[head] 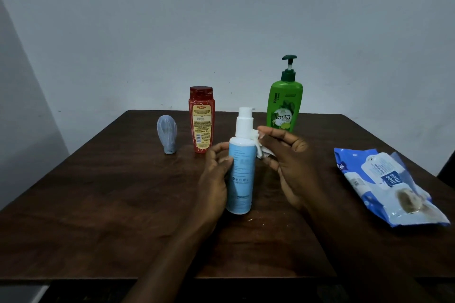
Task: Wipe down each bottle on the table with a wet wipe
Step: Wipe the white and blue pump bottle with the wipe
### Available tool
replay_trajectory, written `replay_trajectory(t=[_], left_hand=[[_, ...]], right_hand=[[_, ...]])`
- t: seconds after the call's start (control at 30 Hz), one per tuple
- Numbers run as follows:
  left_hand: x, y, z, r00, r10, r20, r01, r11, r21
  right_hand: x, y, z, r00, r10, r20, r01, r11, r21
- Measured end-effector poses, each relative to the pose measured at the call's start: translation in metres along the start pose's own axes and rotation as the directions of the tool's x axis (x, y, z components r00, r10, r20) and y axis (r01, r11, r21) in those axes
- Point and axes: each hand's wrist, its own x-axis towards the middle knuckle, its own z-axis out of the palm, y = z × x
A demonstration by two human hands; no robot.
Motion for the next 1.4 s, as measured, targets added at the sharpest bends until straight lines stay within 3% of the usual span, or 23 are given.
replay_trajectory(t=[0.1,0.2,0.33,0.47,0.63,0.73,0.83,1.0,1.1,1.17,1.23,1.3,1.4], left_hand=[[-0.007,0.002,0.007,0.999,0.047,-0.028,-0.043,0.991,0.123],[-0.011,0.001,0.012,1.0,0.024,-0.016,-0.022,0.991,0.135],[-0.011,-0.003,0.012,0.988,0.148,0.049,-0.154,0.969,0.192],[-0.012,-0.004,0.015,0.986,0.137,0.096,-0.147,0.983,0.106],[-0.011,-0.005,0.019,0.982,0.158,0.104,-0.169,0.98,0.108],[-0.01,-0.005,0.021,0.978,0.181,0.1,-0.19,0.978,0.082],[-0.009,-0.006,0.018,0.975,0.206,0.088,-0.213,0.974,0.082],[-0.014,-0.01,0.018,0.958,0.266,0.104,-0.281,0.945,0.169],[-0.015,-0.011,0.021,0.941,0.325,0.091,-0.337,0.907,0.251],[-0.014,-0.01,0.022,0.934,0.347,0.09,-0.357,0.878,0.32],[-0.014,-0.009,0.022,0.935,0.345,0.087,-0.352,0.863,0.362],[-0.014,-0.007,0.021,0.937,0.339,0.086,-0.346,0.859,0.378],[-0.015,-0.007,0.021,0.943,0.321,0.083,-0.329,0.87,0.367]], right_hand=[[-0.005,0.004,0.004,0.997,-0.062,-0.052,0.061,0.998,-0.02],[-0.011,0.006,0.008,0.991,-0.11,-0.075,0.108,0.994,-0.024],[-0.013,0.002,0.011,0.983,-0.156,-0.098,0.157,0.988,0.003],[-0.008,-0.006,0.015,0.97,-0.206,-0.132,0.216,0.974,0.065],[-0.005,-0.019,0.018,0.909,-0.375,-0.183,0.36,0.926,-0.114],[-0.014,-0.018,0.015,0.834,-0.548,-0.061,0.498,0.796,-0.343],[-0.025,-0.008,0.007,0.708,-0.686,0.169,0.634,0.51,-0.581],[-0.025,-0.013,0.007,0.588,-0.744,0.318,0.695,0.264,-0.669],[-0.016,-0.026,0.012,0.53,-0.789,0.312,0.699,0.199,-0.687],[-0.008,-0.033,0.012,0.515,-0.809,0.284,0.693,0.199,-0.693],[-0.003,-0.036,0.01,0.544,-0.808,0.226,0.675,0.261,-0.69],[-0.002,-0.037,0.01,0.623,-0.77,0.139,0.639,0.398,-0.658],[-0.004,-0.036,0.01,0.792,-0.608,-0.054,0.493,0.689,-0.531]])
